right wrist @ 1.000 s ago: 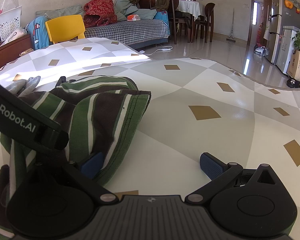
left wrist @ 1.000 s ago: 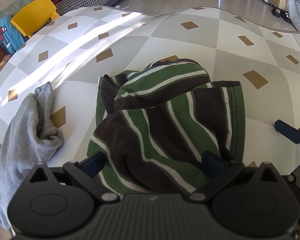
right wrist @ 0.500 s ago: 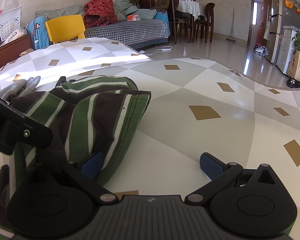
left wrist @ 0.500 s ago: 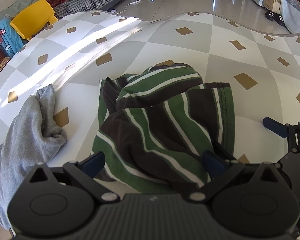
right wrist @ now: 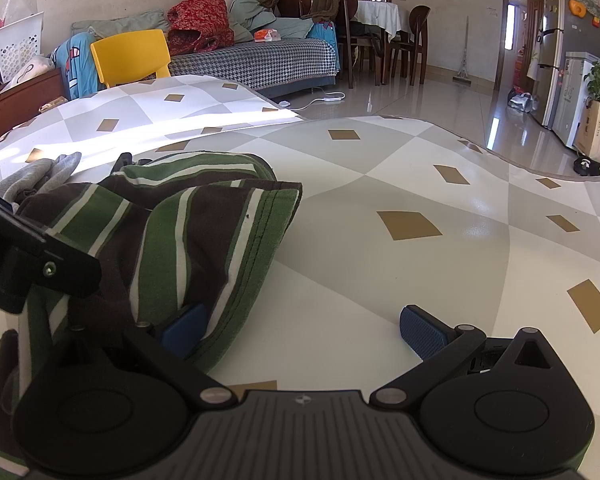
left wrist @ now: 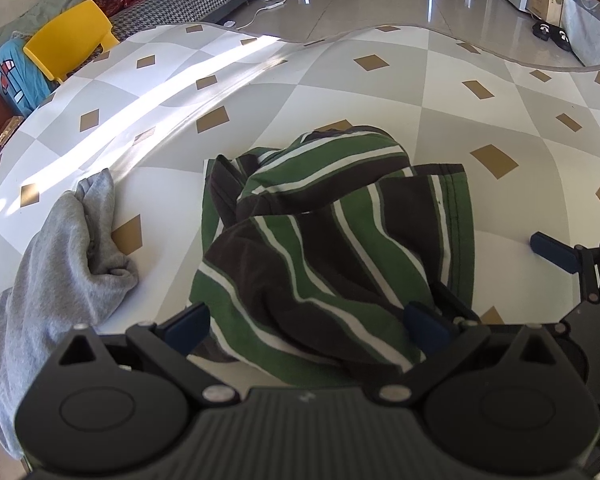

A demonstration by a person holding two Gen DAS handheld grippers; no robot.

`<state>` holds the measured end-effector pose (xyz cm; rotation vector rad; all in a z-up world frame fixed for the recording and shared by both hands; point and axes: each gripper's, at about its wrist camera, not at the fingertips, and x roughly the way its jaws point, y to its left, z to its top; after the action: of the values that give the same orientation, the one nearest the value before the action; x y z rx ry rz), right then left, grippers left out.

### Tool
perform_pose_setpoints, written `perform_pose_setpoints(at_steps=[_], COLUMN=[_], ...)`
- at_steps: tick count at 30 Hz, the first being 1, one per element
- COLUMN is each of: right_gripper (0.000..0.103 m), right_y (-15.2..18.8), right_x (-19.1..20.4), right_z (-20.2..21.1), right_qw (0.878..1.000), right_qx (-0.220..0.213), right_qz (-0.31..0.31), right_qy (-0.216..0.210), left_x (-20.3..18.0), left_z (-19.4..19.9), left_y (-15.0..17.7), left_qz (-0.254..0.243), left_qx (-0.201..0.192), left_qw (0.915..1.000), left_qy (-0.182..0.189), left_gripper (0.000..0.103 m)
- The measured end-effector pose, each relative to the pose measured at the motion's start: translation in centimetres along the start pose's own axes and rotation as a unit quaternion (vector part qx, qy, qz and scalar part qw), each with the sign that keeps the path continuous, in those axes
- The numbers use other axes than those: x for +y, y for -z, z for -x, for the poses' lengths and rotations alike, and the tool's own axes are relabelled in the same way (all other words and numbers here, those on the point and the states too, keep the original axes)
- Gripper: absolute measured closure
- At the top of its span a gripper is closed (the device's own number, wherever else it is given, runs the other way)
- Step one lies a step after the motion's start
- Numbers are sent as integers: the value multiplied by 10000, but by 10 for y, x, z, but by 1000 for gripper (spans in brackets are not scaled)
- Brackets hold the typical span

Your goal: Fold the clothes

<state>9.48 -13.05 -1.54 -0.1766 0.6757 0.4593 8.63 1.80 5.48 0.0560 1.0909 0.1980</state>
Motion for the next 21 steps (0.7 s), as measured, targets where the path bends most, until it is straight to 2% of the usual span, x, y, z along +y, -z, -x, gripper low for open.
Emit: perform_pose_setpoints(at_steps=[21], right_gripper=[0], right_y=[0], right_x=[0], right_z=[0], right_qw=[10000], right_qx=[0], right_qz=[-1], right_qy=[0], left_x=[-14], left_z=[-11], left_y=[-3], left_qz=[-108], left_qx=[-4], left_qw=[9997], left_qy=[-222], left_gripper=[0])
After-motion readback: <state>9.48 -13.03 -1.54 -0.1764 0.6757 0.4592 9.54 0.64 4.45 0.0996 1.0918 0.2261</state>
